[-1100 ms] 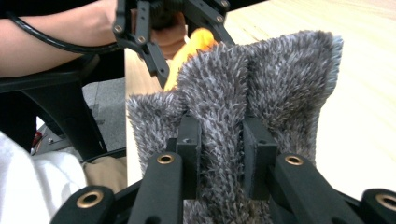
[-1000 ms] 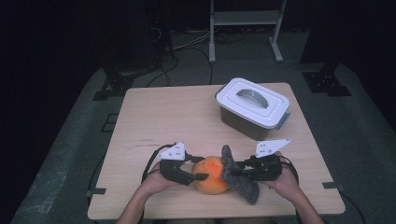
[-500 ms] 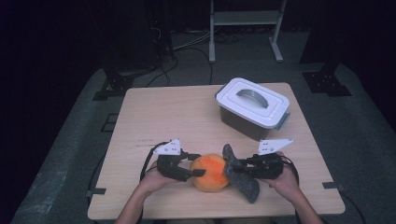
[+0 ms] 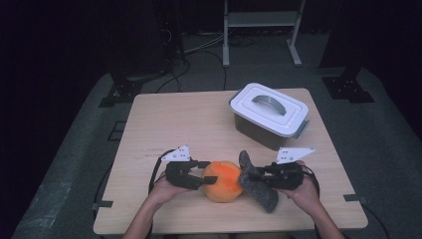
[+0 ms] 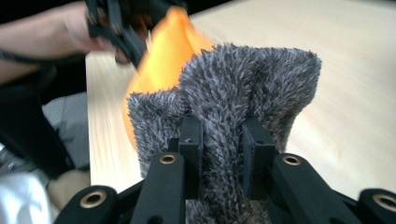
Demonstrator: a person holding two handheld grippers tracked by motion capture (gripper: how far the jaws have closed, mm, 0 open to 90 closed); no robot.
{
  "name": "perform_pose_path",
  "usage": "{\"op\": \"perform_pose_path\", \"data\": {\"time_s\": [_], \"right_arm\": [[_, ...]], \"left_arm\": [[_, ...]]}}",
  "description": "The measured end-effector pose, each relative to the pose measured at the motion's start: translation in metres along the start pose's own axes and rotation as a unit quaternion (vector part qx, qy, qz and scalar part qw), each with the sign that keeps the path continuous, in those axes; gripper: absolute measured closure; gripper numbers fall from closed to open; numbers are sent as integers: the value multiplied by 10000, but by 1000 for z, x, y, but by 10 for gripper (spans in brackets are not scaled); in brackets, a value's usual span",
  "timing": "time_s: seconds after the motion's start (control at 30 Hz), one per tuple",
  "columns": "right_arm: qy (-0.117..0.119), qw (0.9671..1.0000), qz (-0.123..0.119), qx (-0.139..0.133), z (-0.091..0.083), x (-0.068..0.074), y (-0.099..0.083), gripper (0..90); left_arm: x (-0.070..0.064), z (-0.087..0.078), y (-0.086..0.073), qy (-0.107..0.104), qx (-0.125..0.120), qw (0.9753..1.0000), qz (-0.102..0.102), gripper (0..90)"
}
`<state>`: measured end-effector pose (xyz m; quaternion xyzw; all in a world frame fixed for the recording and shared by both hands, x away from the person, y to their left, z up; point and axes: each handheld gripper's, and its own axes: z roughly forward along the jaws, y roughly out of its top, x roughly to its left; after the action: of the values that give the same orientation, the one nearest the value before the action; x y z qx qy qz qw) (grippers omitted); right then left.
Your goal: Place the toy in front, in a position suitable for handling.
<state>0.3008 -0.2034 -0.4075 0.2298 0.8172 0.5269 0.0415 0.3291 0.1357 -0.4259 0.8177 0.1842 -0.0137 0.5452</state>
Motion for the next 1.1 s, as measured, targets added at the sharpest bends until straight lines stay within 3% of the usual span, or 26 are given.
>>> {"op": "perform_pose_path", "data": {"time_s": [0.1, 0.23, 0.37, 0.47, 0.53, 0.6, 0.67, 0.77, 0.9, 0.97, 1.03, 1.1], "right_arm": [[20, 9995, -192, -261, -2, 9, 8, 725], [-135, 9992, -367, 114, 8, 10, 2, 723], [-241, 9992, -242, 211, 6, 4, -1, 724], [-272, 9992, -296, 2, 3, 7, 4, 724], [-217, 9990, -383, -59, 6, 12, 8, 720], [-233, 9987, -457, 77, 10, 12, 6, 717], [-177, 9992, -338, 93, 10, 8, 2, 719], [-375, 9988, -207, 239, 6, -1, -2, 722], [-279, 9994, -156, -90, 0, 2, 4, 724], [-218, 9992, -261, -191, 2, 8, 9, 721], [-214, 9991, -363, -49, 6, 10, 8, 718], [-184, 9993, -323, 80, 10, 8, 3, 717]], "left_arm": [[-4, 5, 5, 77, 52, 9999, 38, 398], [-4, 4, 5, 226, 66, 9997, 27, 406], [-2, 2, 5, 307, 14, 9994, -132, 406], [-6, 7, 6, 271, -1, 9996, -98, 405], [-8, 9, 8, 385, 4, 9992, -44, 405], [-8, 9, 9, 439, 9, 9990, -46, 404], [-6, 8, 8, 464, -27, 9989, -111, 404], [-5, 5, 8, 554, -41, 9983, -186, 401], [-10, 10, 10, 596, -19, 9982, -42, 398], [-13, 13, 11, 641, -32, 9979, 6, 395], [-13, 12, 12, 797, -42, 9968, -7, 374], [-11, 9, 12, 963, -112, 9952, -150, 340]]}}
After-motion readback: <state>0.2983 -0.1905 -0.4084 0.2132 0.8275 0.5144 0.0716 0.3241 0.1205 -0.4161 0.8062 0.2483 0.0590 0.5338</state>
